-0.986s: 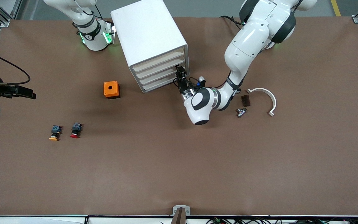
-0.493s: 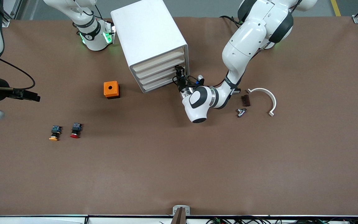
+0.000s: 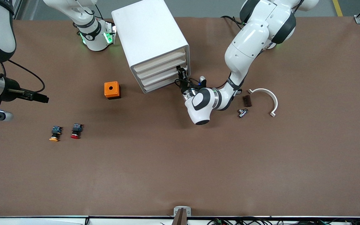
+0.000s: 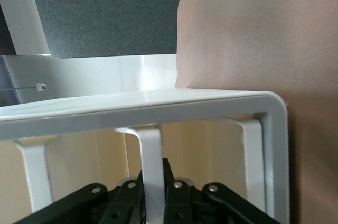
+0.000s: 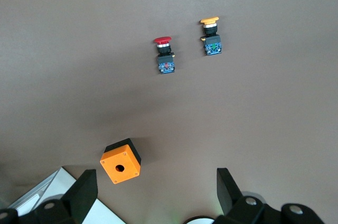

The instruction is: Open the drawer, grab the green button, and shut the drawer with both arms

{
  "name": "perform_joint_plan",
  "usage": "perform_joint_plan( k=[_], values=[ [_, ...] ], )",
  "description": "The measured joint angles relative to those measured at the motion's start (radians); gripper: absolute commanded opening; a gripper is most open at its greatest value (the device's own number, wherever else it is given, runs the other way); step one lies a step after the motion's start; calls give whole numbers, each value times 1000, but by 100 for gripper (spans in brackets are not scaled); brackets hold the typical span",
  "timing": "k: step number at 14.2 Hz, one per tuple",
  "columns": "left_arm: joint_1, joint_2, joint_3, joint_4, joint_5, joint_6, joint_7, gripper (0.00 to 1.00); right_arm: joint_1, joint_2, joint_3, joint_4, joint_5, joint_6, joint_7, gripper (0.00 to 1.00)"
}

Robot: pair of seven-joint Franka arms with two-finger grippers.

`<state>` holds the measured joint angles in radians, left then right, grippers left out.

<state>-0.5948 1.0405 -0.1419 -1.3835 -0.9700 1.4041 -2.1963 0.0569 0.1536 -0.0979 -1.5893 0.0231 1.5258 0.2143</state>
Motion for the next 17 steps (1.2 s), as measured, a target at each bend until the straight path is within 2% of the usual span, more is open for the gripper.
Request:
perform_joint_plan(
  k=[6, 10, 14, 16, 17],
  values=[
    [135, 0, 0, 5, -19, 36, 0, 10, 71, 0, 2, 0, 0, -4, 155, 100],
    [225, 0, -1, 13, -27, 71, 3, 13, 158, 0, 6, 0, 1, -4, 336, 100],
    [241, 0, -2, 13, -28, 82, 5, 19, 268, 0, 9, -8, 1, 19, 573, 100],
    [241, 0, -2, 13, -28, 86, 24, 36, 321, 0, 10, -24, 1, 55, 706, 100],
    [241, 0, -2, 13, -28, 87, 50, 60, 345, 0, 10, -34, 1, 73, 763, 100]
  ],
)
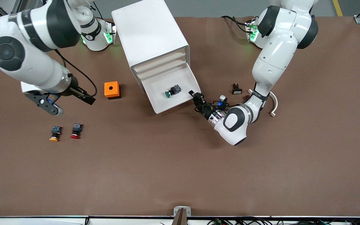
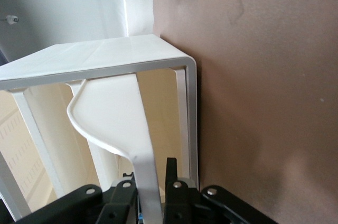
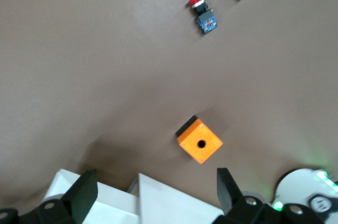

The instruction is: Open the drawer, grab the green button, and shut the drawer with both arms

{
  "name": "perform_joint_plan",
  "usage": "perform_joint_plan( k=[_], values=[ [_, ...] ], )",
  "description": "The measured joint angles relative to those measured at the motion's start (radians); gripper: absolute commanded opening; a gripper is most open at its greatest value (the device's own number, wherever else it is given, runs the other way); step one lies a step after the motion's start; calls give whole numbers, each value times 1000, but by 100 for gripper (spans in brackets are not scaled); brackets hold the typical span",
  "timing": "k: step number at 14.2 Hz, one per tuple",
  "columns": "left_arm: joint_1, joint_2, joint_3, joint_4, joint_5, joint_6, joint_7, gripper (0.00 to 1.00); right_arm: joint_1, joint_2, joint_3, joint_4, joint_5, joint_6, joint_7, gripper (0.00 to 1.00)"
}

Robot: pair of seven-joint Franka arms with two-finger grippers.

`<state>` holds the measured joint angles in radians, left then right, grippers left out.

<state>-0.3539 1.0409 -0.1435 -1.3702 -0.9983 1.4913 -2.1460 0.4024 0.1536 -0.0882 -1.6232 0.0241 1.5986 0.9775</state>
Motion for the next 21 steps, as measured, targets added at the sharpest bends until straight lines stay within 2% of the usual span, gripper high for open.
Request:
perform_joint_plan(
  k=[1, 2, 8, 12, 16, 19, 21],
  values=[
    [0, 0, 0, 0, 0, 5, 34, 98, 23, 0, 0, -10, 0, 15, 49, 100],
    [0, 1, 1, 1, 0, 17, 69, 100, 43, 0, 0, -20, 0, 27, 90, 100],
    [1, 9, 4, 22, 0, 44, 183, 100, 151, 11, 0, -81, 0, 163, 316, 100],
    [40, 8, -33, 58, 0, 30, 308, 100, 255, 84, 1, -90, 0, 289, 473, 100],
    [114, 5, -83, 117, 0, 9, 533, 100, 340, 154, 1, -87, 1, 363, 609, 100],
    [122, -5, -65, 186, 5, 2, 729, 100, 371, 206, 1, -76, 60, 375, 662, 100],
    [110, -28, -39, 208, 59, 3, 840, 100, 391, 240, 1, -68, 96, 375, 667, 100]
  ],
)
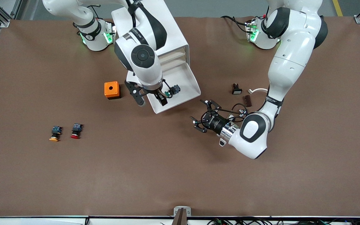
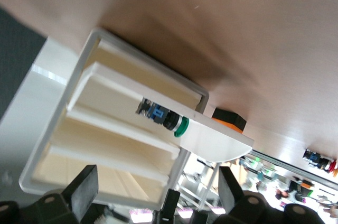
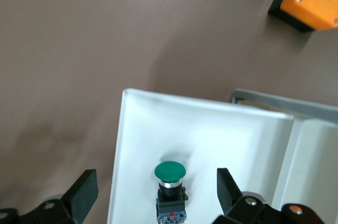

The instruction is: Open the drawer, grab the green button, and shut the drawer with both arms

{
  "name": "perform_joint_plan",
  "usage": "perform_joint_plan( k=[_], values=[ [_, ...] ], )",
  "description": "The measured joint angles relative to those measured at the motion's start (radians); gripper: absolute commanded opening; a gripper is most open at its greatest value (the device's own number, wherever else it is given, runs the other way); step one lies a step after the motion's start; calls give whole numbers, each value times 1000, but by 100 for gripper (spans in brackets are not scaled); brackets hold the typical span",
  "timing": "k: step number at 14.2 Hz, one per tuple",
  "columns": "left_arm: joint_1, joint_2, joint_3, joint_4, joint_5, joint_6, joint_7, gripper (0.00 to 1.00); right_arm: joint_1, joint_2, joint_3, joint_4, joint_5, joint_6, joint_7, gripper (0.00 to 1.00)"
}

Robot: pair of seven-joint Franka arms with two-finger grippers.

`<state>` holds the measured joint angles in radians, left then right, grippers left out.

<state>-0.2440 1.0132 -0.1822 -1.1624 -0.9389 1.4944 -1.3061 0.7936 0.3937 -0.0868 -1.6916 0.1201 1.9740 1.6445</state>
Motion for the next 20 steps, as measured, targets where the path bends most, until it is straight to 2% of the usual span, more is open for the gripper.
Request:
perform_joint_plan(
  k=[3, 8, 11, 15, 17, 20],
  values=[
    [-40, -50, 11, 9, 156, 81, 93, 100, 35, 36, 0, 6, 10, 6, 4, 100],
    [-87, -97, 17, 9, 351, 335, 287, 100, 119, 84, 0, 7, 13, 86, 8, 100],
    [-111, -113, 17, 10, 499, 458, 327, 100, 144, 95, -1, 7, 13, 92, 11, 100],
    [-160, -130, 15, 9, 708, 509, 332, 100, 155, 124, -1, 7, 12, 93, 11, 100],
    [-192, -142, 16, 9, 769, 512, 328, 100, 159, 142, -2, 7, 8, 95, 15, 100],
    [-224, -146, 16, -4, 854, 545, 318, 100, 164, 161, -2, 7, 3, 97, 32, 93]
  ],
)
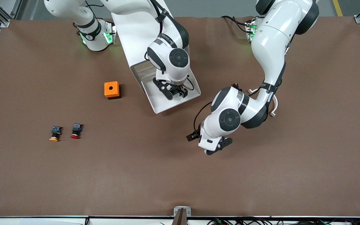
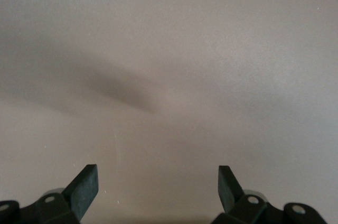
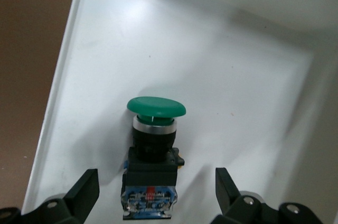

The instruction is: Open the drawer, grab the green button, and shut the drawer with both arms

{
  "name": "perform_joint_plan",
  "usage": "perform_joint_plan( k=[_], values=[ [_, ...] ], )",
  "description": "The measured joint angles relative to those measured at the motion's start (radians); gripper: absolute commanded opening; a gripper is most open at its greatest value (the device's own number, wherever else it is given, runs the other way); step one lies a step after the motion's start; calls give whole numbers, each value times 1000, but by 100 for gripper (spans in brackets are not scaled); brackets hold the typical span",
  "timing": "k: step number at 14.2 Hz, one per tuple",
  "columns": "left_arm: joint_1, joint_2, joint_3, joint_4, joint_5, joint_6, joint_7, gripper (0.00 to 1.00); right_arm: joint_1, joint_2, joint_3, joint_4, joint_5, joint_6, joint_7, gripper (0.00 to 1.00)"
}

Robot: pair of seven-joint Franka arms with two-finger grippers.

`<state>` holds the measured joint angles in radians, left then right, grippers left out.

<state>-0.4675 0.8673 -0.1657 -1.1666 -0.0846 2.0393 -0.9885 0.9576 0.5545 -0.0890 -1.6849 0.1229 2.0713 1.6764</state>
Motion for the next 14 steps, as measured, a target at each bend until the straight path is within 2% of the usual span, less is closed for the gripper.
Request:
perform_joint_plan(
  k=[1, 3, 5, 6, 8, 12, 14],
  values=[
    [-8, 0, 0, -9, 32, 6, -30, 100, 1, 2, 0, 0, 0, 0, 3, 88],
    [-26, 0, 0, -22, 71, 10, -117, 100, 3, 2, 0, 1, 0, 0, 5, 70],
    [-40, 0, 0, -29, 78, 11, -171, 100, 4, 2, 0, 1, 0, 0, 5, 46],
    [-46, 0, 0, -31, 78, 11, -190, 100, 4, 2, 0, 4, 0, 0, 5, 29],
    [-55, 0, 0, -35, 79, 11, -223, 100, 4, 2, -2, 11, 0, -1, 5, 5],
    [-62, -1, 0, -44, 79, 6, -253, 100, -1, -7, -17, 39, 0, -6, 5, 0],
    [-62, -1, 0, -49, 79, -1, -253, 100, -31, -28, -25, 84, 0, -76, -26, 0]
  ],
)
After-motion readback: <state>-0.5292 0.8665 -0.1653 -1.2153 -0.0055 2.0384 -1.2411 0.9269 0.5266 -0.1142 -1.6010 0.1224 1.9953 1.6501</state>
